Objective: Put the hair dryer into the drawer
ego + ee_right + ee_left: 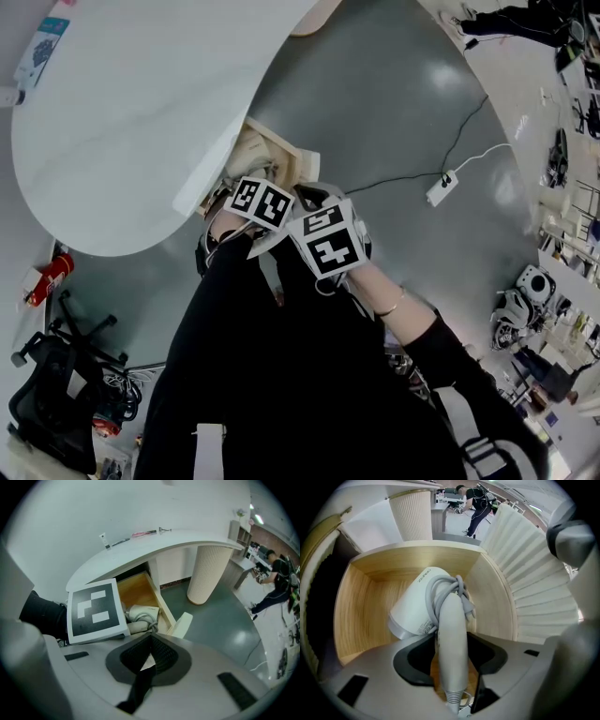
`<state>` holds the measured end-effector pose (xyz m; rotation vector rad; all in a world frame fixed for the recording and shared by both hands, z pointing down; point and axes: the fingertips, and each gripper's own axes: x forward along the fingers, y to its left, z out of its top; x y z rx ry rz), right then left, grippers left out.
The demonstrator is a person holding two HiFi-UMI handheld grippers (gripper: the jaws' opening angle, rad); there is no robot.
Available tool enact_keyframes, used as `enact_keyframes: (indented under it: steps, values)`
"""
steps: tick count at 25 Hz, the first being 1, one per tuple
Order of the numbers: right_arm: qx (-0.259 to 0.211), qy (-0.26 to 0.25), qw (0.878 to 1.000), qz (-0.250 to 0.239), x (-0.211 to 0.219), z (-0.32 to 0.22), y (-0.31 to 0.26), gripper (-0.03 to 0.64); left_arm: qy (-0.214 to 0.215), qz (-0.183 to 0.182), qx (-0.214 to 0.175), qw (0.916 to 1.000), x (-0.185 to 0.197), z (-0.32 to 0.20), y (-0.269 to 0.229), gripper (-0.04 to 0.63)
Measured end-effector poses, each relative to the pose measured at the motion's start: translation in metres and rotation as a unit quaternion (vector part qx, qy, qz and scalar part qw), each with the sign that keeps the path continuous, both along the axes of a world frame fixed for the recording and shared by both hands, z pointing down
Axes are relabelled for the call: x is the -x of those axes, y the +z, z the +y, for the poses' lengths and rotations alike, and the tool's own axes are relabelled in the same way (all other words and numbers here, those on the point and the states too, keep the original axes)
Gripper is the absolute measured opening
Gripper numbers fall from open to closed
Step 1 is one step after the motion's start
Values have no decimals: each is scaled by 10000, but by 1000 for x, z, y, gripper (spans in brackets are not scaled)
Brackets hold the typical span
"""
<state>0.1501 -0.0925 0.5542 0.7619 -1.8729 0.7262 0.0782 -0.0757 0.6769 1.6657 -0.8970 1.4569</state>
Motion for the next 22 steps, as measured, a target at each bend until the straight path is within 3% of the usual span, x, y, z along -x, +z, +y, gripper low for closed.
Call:
enact_keyframes:
  steps: [4, 8, 18, 22]
  values:
    - [-72, 69, 10000, -1, 1, -1, -2, 2, 35, -116, -354, 9993, 6, -4, -13, 212]
    - [-116, 148, 9998, -37, -4, -5, -4, 2, -45, -9, -747, 9972, 3, -14, -32, 213]
    - [-548, 562, 9962, -378, -12, -21, -28, 2, -284, 666, -1521, 9857, -8, -36, -91, 209]
    - [-719, 771, 9924, -635, -14, -29, -47, 2, -410, 1024, -1678, 9796, -14, -39, -113, 167]
